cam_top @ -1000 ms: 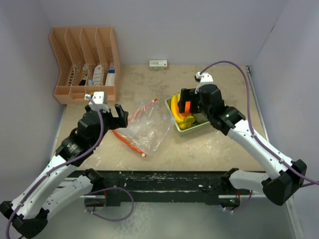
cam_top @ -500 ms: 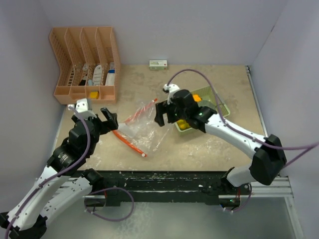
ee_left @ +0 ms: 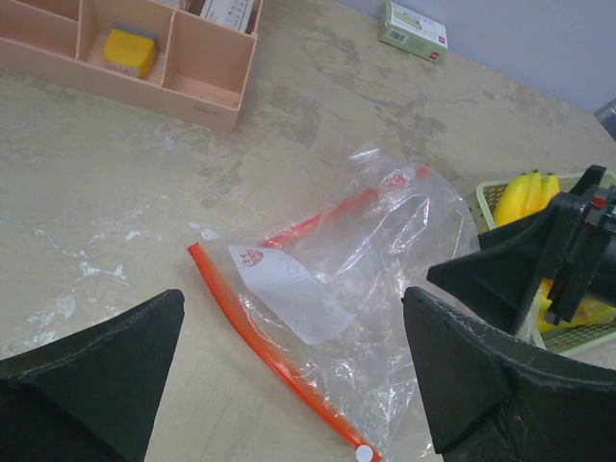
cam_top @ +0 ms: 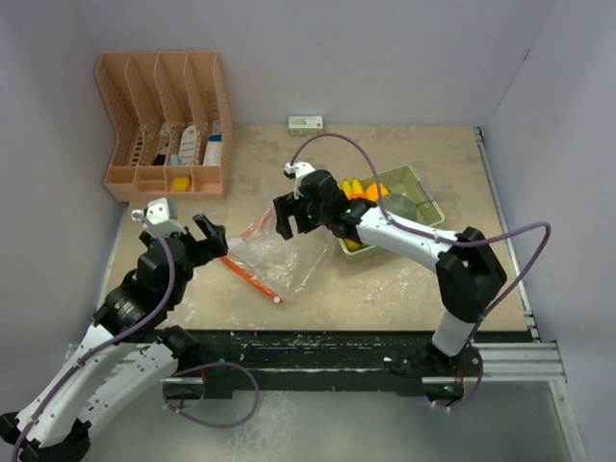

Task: Place the food in the zip-top bag and seal the zipper
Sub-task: Pick up the zipper food storage bag at the center of the board.

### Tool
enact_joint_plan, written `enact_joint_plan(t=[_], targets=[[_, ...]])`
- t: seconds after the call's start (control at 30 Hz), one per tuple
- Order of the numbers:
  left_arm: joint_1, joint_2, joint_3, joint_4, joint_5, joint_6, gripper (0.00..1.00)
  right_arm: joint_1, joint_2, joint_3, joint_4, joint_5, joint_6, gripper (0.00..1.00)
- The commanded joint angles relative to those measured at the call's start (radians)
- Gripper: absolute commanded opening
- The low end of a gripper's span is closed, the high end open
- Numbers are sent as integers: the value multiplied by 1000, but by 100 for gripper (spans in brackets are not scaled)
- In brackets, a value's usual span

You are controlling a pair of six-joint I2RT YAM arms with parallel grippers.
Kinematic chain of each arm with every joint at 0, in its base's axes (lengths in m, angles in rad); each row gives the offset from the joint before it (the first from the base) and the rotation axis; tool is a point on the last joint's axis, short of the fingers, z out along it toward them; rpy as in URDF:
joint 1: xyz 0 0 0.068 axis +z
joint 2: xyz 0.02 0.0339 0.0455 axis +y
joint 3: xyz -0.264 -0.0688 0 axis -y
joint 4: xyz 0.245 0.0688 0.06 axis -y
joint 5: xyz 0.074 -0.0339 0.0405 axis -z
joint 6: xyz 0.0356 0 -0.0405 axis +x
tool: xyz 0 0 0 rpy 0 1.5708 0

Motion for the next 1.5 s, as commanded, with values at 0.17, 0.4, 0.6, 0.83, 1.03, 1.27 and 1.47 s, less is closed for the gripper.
enact_joint_plan(t=[0.17, 0.4, 0.6, 0.83, 1.03, 1.27, 1.47], targets=[[-2, -56, -39, -11, 4, -56, 99, -2, 115, 122, -13, 112, 10, 56], [-2, -55, -87, 29, 29, -68, 100, -3, 51, 138, -123, 302, 86, 0], [-3, -52, -165, 137, 72, -77, 96, -33, -90, 133, -180, 408, 97, 0], [-3, -16, -224, 255, 119, -87, 94, -134, -217, 120, -195, 281, 152, 0], [-2, -51, -286, 428, 171, -49, 90, -235, -303, 125, -222, 131, 150, 0], [-2, -180, -508, 940, 387, 4, 92, -323, -391, 163, -244, -56, 173, 0], [-3, -115, -674, 1365, 575, 42, 91, -397, -411, 182, -205, -277, 263, 0]])
